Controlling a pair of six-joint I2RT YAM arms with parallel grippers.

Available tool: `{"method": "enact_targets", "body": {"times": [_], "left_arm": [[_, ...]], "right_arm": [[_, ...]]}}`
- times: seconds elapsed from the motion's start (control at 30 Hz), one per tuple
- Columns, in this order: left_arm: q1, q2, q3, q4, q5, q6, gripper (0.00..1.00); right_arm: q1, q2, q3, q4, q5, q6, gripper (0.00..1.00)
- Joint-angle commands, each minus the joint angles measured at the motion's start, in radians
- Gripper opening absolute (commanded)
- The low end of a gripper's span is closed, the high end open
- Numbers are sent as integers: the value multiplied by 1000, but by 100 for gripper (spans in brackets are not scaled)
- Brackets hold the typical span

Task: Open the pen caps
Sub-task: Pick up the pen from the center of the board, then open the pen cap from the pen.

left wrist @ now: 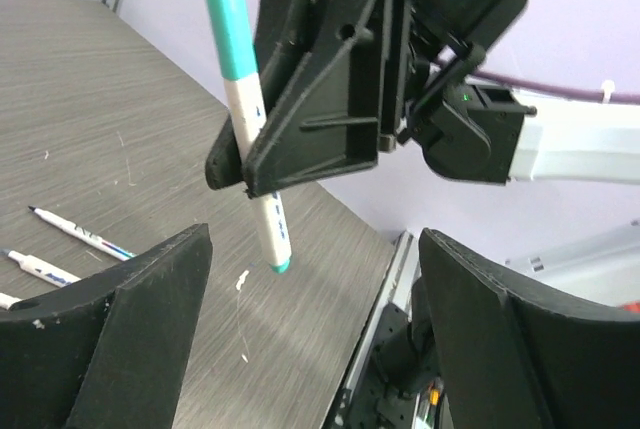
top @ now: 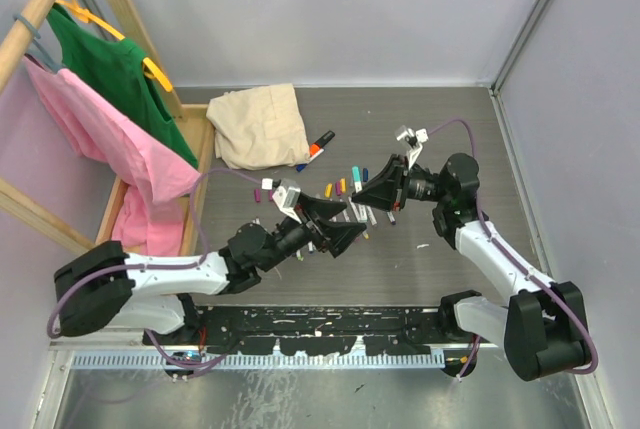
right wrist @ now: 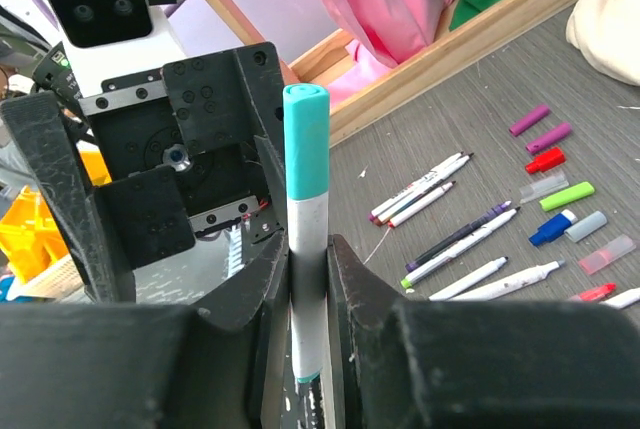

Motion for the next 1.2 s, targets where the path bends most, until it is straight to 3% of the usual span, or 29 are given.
{"method": "enact_targets", "body": {"times": [0.0,0.23,0.47,0.6,1.17], "left_arm": [[19,-117,38,-139,99,86,87],[122,-192,136,-416,225,38,94],[310,-121,183,-330,480,-195,92],[342,-61,201,-232,538,-281,88],[352,118,309,-148,573,-401,46]], "right_arm": [[-3,-1,101,-195,-49,-153,1],[-2,-7,136,-305,-97,-249,1],[-2,-5,156,-379,-111,-313,1],[-2,-1,162,-406,-108,-338,1],[-3,0,168,-445,-113,-371,1]]}}
